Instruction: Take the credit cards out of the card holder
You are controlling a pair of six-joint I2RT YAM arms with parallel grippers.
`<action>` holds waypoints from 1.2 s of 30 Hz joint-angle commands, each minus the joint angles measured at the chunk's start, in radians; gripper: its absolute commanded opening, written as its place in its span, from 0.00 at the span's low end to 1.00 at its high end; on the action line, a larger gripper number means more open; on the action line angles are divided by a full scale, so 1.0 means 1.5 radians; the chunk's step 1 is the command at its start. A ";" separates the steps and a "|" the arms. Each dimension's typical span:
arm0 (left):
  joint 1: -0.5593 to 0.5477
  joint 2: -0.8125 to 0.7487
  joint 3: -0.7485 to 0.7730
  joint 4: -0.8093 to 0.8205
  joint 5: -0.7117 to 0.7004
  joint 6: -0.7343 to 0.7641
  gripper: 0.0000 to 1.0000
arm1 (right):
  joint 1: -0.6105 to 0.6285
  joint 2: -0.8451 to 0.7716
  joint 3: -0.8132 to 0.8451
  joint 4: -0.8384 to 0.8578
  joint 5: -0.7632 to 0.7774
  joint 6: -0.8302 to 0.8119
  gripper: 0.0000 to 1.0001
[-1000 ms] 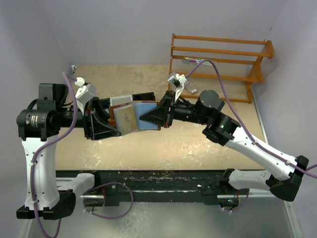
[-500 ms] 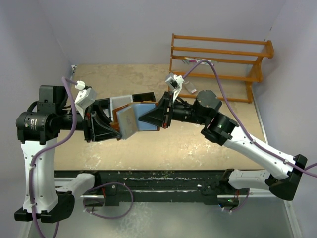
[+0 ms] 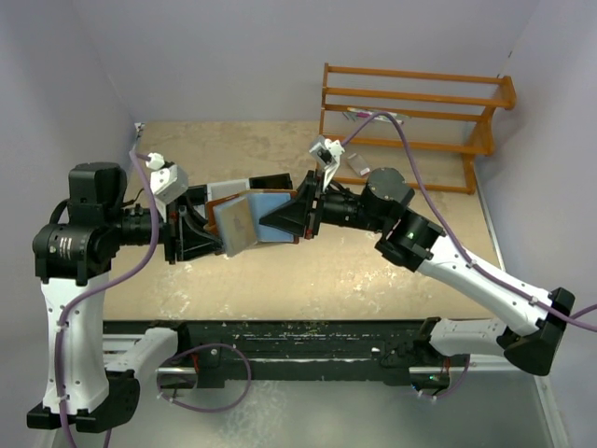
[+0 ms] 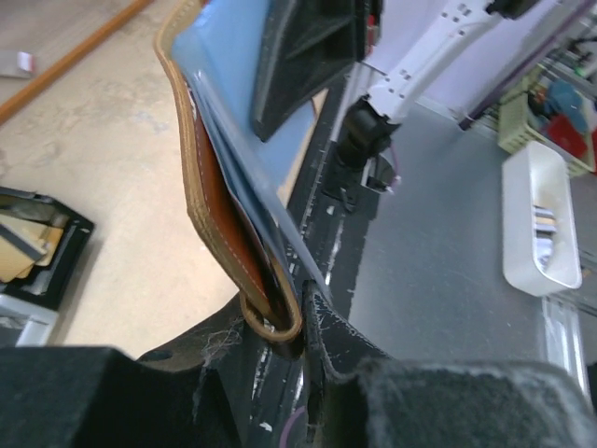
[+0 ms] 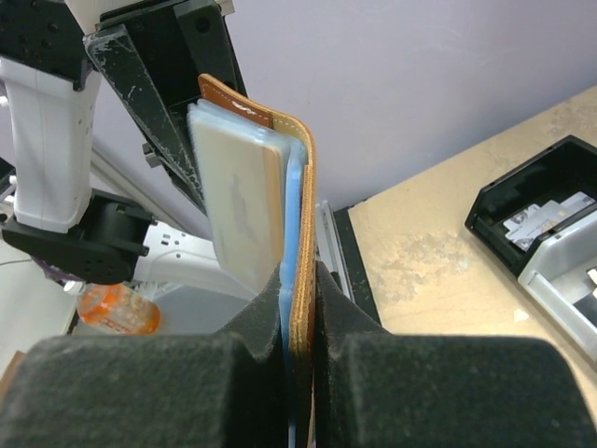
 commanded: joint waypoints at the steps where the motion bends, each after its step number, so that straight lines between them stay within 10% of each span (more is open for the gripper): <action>1: -0.002 -0.024 -0.021 0.119 -0.056 -0.080 0.27 | 0.002 0.002 0.008 0.081 -0.020 0.009 0.00; 19: -0.002 -0.020 -0.043 0.154 -0.029 -0.124 0.27 | 0.009 0.027 -0.060 0.222 -0.047 0.096 0.00; 28: -0.002 -0.028 -0.037 0.174 -0.227 -0.073 0.00 | 0.035 0.118 -0.050 0.291 0.004 0.133 0.07; 36: -0.002 -0.040 0.001 0.172 -0.409 0.005 0.00 | 0.031 0.180 -0.031 0.238 0.030 0.130 0.29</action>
